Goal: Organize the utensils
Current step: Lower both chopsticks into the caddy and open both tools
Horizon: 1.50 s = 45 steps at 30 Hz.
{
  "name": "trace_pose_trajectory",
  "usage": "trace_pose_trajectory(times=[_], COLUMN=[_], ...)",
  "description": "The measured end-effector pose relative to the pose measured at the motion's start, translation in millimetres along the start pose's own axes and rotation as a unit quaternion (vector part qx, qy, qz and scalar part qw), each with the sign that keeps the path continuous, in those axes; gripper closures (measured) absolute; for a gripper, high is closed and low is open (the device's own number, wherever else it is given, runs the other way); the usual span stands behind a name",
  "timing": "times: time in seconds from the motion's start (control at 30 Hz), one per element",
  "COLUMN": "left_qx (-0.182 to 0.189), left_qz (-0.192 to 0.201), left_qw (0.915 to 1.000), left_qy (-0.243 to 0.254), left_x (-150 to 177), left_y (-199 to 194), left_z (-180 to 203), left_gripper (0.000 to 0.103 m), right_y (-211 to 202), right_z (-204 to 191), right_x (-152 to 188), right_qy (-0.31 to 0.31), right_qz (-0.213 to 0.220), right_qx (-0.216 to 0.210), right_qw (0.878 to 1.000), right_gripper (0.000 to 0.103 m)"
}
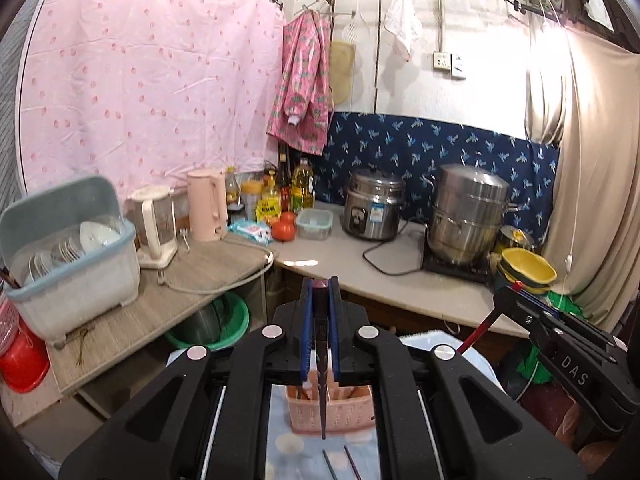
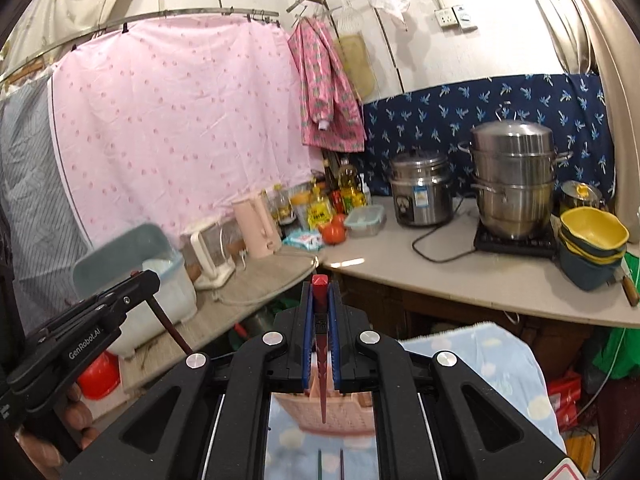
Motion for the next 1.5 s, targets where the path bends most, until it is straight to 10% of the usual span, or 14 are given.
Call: trace_pose_trajectory(times=[0.27, 0.97, 1.1, 1.5], left_qx=[-0.001, -0.034, -0.056, -0.063], left_qz=[0.017, -0.061, -0.063, -0.073], left_qw=[0.9998, 0.9962, 0.9950, 0.9944], left_qy=[-0.005, -0.052, -0.055, -0.043], left_x=[-11, 93, 96, 106], left_y=[40, 118, 116, 99], left_z=[-21, -67, -69, -55], left_gripper=[0.096, 0.095, 0.057, 0.050], right_y=[60, 148, 143, 106], right_z=[-9, 10, 16, 17], right_x=[-8, 100, 103, 108], right_qy=[0.013, 0.033, 0.042, 0.038], right_qz=[-0.005, -0.120, -0.116, -0.107], right_qx=[0.008, 0.033, 0.041, 0.031], right_qw=[1.000, 0.992, 0.992, 0.993], right_gripper=[0.096, 0.091, 0.070, 0.069])
Point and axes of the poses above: each gripper's, at about its wrist camera, not at the fingertips, and y roughly the way its jaws point, z to its right, x to its underside, the point moved 4 cm from there along y, roughly the way its jaws point, and after that the axes turned 12 degrees about x, right-handed, at the moved point
